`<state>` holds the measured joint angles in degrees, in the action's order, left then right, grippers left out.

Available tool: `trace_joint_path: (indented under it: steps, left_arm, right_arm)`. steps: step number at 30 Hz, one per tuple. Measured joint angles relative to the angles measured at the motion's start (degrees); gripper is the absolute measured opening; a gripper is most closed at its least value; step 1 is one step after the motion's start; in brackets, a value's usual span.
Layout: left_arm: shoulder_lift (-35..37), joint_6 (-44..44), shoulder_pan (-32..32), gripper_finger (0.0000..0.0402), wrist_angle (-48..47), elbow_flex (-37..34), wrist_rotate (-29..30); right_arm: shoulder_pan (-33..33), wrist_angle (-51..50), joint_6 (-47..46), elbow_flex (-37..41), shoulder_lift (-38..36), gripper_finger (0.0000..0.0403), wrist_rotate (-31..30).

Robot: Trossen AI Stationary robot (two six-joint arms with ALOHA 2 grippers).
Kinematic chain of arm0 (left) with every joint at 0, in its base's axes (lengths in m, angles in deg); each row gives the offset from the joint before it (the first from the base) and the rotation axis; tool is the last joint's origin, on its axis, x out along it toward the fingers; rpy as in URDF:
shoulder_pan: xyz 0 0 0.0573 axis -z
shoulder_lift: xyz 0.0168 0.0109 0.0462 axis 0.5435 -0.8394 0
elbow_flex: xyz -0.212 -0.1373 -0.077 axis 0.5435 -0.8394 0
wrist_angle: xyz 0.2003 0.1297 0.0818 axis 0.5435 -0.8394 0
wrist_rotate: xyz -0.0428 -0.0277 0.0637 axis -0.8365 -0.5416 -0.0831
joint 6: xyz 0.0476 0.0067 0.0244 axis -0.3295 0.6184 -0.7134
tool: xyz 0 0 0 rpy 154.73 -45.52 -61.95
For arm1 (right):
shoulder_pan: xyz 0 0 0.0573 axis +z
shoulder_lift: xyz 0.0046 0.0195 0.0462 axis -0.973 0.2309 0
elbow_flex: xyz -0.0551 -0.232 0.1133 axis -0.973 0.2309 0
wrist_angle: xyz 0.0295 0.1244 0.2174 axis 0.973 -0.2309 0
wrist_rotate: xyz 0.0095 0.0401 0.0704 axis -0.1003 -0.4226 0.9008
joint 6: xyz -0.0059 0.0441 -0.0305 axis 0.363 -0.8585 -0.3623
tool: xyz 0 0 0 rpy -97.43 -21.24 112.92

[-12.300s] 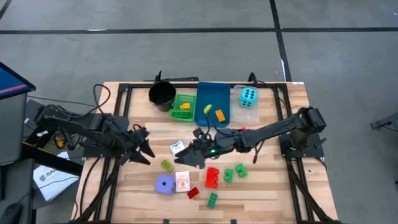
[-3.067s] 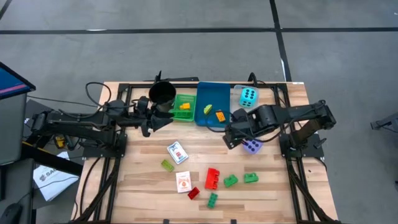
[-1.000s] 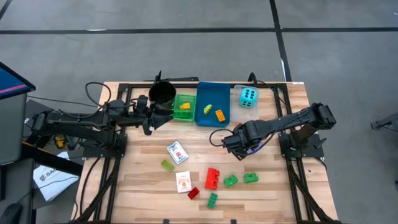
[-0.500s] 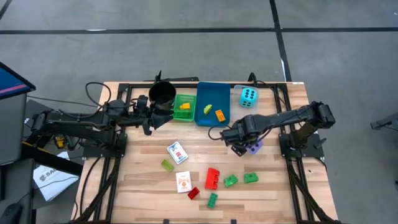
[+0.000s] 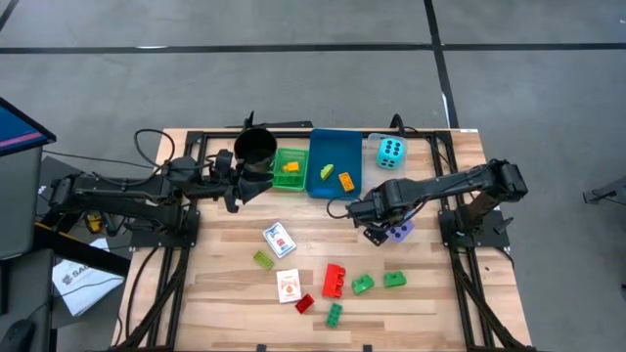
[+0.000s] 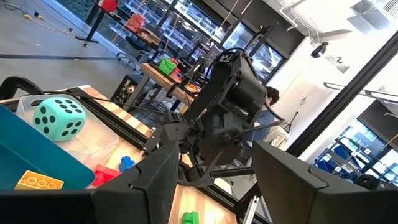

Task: Pick & Place Toys
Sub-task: Put the purple dice into the white transparent bin

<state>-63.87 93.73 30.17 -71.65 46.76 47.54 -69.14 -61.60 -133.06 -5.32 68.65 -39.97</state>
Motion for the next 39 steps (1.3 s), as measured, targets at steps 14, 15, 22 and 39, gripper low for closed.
trace_joint_path:
  steps: [14, 15, 22, 39]
  left_arm:
    - [-0.02, 0.00, 0.01, 0.0197, -0.03, 0.00, -0.25]
    - [-0.02, 0.00, 0.01, 0.0197, -0.01, 0.00, -0.26]
    - [-0.02, 0.00, 0.01, 0.0197, -0.03, 0.00, -0.27]
    - [-0.02, 0.00, 0.01, 0.0197, -0.43, 0.00, -0.27]
  right_arm:
    - [4.54, 3.04, -7.58, 7.27, 0.09, 0.0400, 4.13]
    - [4.84, 4.12, -7.59, 7.25, 0.09, 0.0400, 3.79]
    - [4.45, 2.55, -7.52, 8.04, 1.01, 0.0400, 1.59]
    - [3.49, 4.12, -5.88, 14.03, 0.87, 0.0400, 0.31]
